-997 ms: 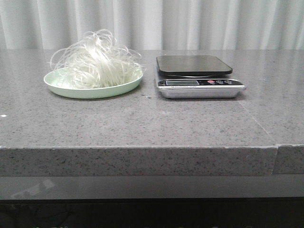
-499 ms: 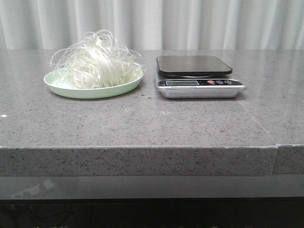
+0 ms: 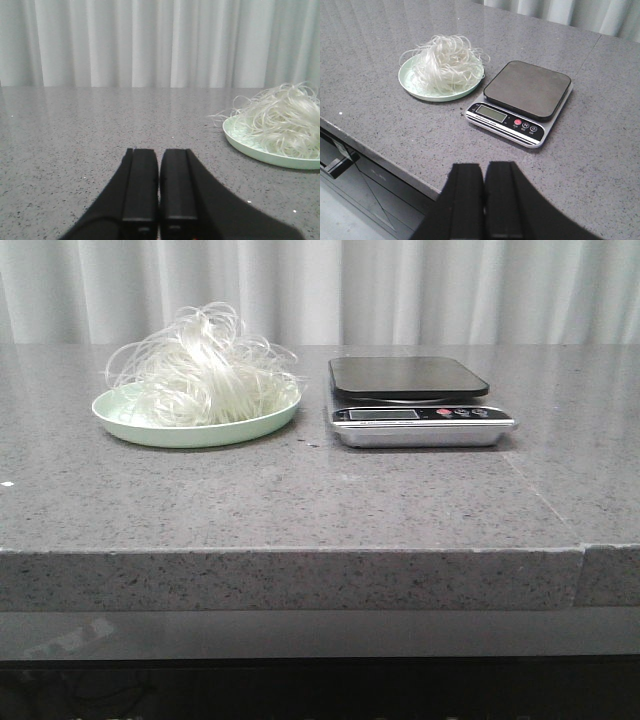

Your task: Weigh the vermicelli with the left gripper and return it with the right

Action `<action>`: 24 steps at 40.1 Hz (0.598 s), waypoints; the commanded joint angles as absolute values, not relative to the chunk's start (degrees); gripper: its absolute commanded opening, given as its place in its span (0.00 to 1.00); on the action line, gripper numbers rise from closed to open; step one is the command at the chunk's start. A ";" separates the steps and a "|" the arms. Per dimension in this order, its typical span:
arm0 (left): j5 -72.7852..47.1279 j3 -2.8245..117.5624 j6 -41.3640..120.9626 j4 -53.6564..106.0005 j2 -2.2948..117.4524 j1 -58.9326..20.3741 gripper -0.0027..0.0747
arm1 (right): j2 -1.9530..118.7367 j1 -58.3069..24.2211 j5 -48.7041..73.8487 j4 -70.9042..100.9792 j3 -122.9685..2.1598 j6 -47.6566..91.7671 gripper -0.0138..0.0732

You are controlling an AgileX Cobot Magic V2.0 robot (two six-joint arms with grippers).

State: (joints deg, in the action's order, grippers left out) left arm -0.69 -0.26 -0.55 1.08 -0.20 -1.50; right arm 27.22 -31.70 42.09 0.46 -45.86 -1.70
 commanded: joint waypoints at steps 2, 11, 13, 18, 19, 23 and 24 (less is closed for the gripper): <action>4.02 -2.46 -0.75 1.63 -1.60 -1.46 0.23 | 27.50 -31.42 38.43 0.00 -47.07 -1.67 0.34; 4.02 -2.46 -0.75 1.63 -1.60 -1.46 0.23 | 27.50 -31.42 38.43 0.00 -47.07 -1.67 0.34; 4.02 -2.46 -0.75 1.63 -1.60 -1.46 0.23 | 27.50 -31.42 38.43 0.00 -47.07 -1.67 0.34; 4.02 -2.46 -0.75 1.63 -1.60 -1.46 0.23 | 26.62 -29.87 37.58 0.00 -46.46 -1.67 0.34; 4.02 -2.46 -0.75 1.63 -1.60 -1.46 0.23 | 26.10 -28.76 36.71 0.00 -45.91 -1.67 0.34; 4.02 -2.46 -0.75 1.63 -1.51 -1.46 0.23 | 23.48 -23.11 30.06 0.00 -41.67 -1.72 0.34; 4.02 -2.46 -0.75 1.63 -1.51 -1.46 0.23 | 22.71 -21.27 28.33 0.00 -39.94 -1.72 0.34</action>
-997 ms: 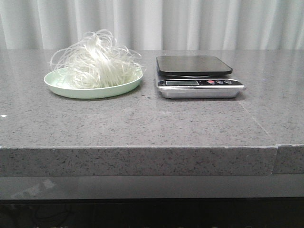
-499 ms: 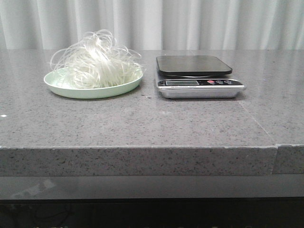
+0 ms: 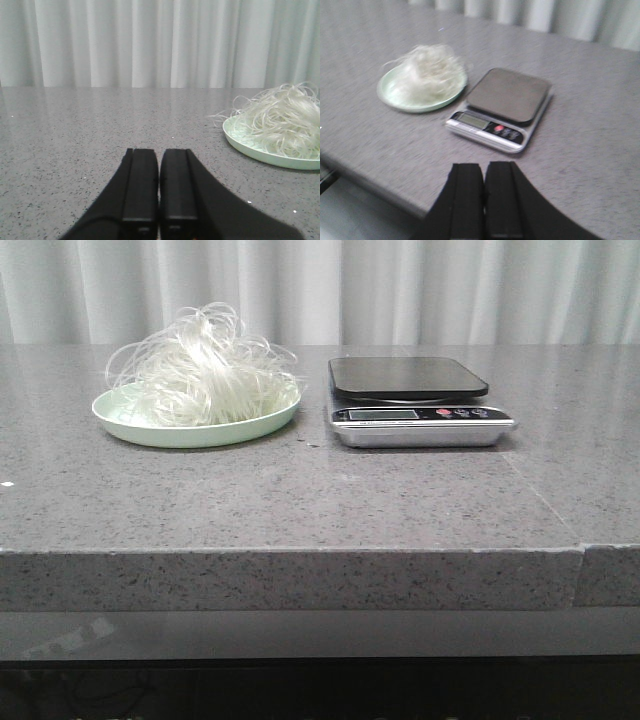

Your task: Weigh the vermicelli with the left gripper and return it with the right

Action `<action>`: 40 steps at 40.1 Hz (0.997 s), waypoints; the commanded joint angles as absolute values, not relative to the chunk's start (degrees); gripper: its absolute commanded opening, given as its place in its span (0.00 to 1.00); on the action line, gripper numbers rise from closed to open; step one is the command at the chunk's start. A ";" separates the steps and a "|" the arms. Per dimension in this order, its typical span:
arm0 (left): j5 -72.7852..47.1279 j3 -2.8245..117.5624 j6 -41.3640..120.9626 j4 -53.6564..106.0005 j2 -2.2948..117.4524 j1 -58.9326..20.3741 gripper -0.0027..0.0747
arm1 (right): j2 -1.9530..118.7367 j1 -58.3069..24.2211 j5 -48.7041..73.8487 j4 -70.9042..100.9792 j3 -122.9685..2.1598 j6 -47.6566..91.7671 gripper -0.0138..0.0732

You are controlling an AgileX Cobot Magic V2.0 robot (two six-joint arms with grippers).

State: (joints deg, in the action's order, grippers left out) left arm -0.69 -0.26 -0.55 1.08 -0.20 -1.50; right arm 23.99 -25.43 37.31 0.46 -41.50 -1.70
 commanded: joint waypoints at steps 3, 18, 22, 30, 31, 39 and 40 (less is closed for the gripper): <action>4.02 -2.46 -0.75 1.63 -1.51 -1.46 0.23 | 19.11 -16.72 21.75 0.32 -34.39 -1.72 0.34; 4.02 -2.46 -0.75 1.63 -1.51 -1.46 0.23 | -0.52 -1.44 1.73 0.32 -7.36 -1.72 0.34; 4.02 -2.46 -0.75 1.63 -1.51 -1.46 0.23 | -1.44 -0.34 -0.90 0.32 -2.48 -1.72 0.34; 4.02 -2.46 -0.75 1.63 -1.51 -1.46 0.23 | -1.51 1.89 -3.15 0.97 1.33 -1.77 0.34; 4.02 -2.46 -0.75 1.63 -1.51 -1.46 0.23 | -1.51 1.89 -3.15 0.97 1.33 -1.77 0.34; 4.02 -2.46 -0.75 1.63 -1.51 -1.46 0.23 | -1.51 1.89 -3.10 0.97 1.33 -1.77 0.34; 4.02 -2.46 -0.75 1.63 -1.51 -1.46 0.23 | -1.51 1.89 -3.10 0.97 1.33 -1.77 0.34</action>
